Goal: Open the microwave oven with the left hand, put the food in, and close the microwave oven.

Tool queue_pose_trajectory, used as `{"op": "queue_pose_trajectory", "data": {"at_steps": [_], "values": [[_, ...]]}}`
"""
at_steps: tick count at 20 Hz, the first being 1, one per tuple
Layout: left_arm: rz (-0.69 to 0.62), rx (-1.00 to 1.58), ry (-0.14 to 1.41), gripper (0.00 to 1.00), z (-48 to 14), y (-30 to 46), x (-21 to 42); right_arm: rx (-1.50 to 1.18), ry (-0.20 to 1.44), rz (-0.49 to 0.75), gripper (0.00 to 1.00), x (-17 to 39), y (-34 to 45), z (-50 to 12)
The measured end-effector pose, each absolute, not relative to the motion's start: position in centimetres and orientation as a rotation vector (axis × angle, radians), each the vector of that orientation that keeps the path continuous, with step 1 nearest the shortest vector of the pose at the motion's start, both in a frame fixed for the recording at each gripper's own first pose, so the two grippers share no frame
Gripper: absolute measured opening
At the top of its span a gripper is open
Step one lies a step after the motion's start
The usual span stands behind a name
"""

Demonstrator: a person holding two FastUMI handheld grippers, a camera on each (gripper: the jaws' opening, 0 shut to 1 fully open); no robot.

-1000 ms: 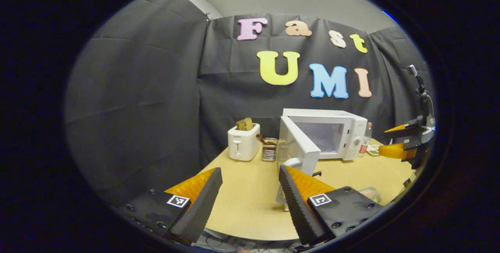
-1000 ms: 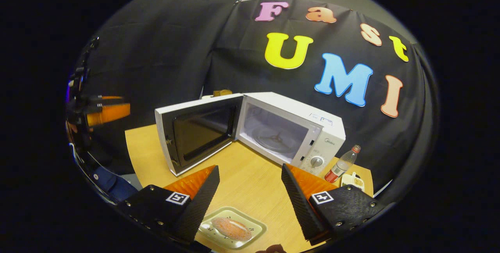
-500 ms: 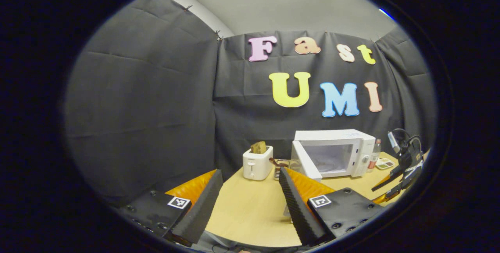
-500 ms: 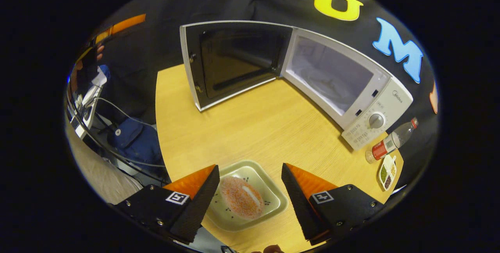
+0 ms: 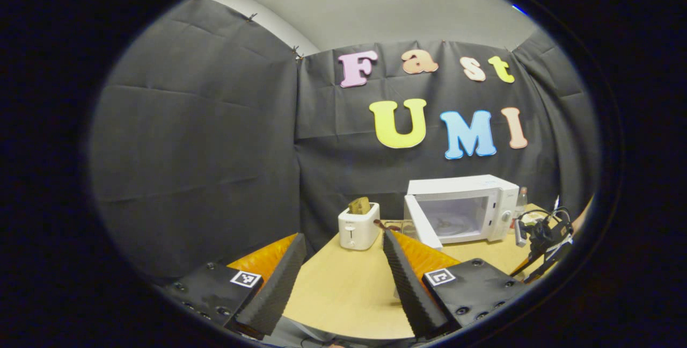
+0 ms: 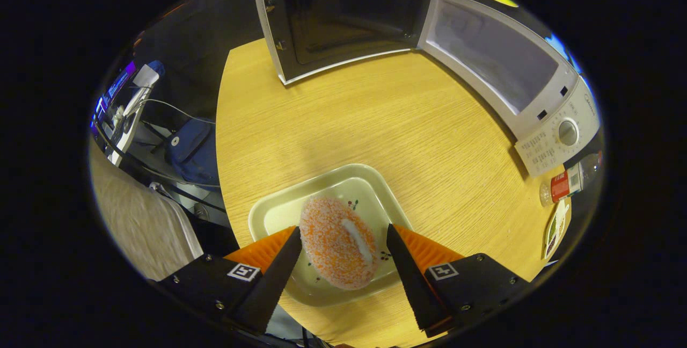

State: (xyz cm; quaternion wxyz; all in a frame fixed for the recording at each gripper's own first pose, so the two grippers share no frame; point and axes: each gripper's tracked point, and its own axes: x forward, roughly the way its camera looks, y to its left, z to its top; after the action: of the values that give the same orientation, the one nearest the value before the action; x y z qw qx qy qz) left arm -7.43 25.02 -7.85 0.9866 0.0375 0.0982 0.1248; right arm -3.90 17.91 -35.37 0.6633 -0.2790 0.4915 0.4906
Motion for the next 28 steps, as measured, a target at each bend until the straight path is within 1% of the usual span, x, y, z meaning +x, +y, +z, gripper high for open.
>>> {"op": "queue_pose_trajectory", "data": {"at_steps": [2,3,4,5,6,7,10,14,17,23,24,25,28], "values": [[0.248,0.057,0.205,0.95,-7.9,24.9,-7.4,-0.623,1.124,1.115,0.98,-4.1,18.0,-35.5],[0.25,0.057,0.203,0.96,-7.9,25.1,-7.4,-0.613,1.128,1.119,0.96,-4.3,18.2,-35.8],[0.255,0.058,0.2,0.96,-7.5,25.2,-7.4,-0.614,1.126,1.117,0.93,-4.6,18.3,-35.8],[0.259,0.058,0.196,0.96,-7.5,25.4,-7.4,-0.622,1.125,1.122,0.83,-4.5,18.2,-35.5],[0.265,0.053,0.19,0.96,-7.2,25.5,-7.4,-0.627,1.101,1.127,0.82,-4.5,18.5,-35.4],[0.268,0.044,0.181,0.96,-7.0,25.5,-7.3,-0.632,1.069,1.129,0.77,-4.2,18.8,-35.1],[0.279,0.022,0.155,0.96,-6.3,25.8,-7.3,-0.617,1.015,1.109,0.77,-3.3,19.5,-33.4],[0.293,0.006,0.144,0.96,-6.4,26.2,-7.1,-0.622,0.91,1.084,0.77,-0.5,21.2,-30.3],[0.301,0.005,0.139,0.96,-6.4,26.3,-6.9,-0.612,0.81,1.053,0.76,2.5,23.2,-27.8],[0.335,0.009,0.149,0.96,-6.6,26.5,-6.6,-0.595,0.67,0.984,0.76,8.7,26.5,-24.1],[0.344,0.01,0.15,0.96,-6.4,26.6,-6.6,-0.6,0.648,0.974,0.73,9.7,27.0,-23.7],[0.354,0.013,0.151,0.96,-6.5,26.7,-6.5,-0.602,0.626,0.965,0.76,10.8,27.5,-23.3],[0.388,0.026,0.154,0.96,-6.2,27.1,-6.8,-0.6,0.574,0.936,0.76,13.4,28.6,-22.6]]}}
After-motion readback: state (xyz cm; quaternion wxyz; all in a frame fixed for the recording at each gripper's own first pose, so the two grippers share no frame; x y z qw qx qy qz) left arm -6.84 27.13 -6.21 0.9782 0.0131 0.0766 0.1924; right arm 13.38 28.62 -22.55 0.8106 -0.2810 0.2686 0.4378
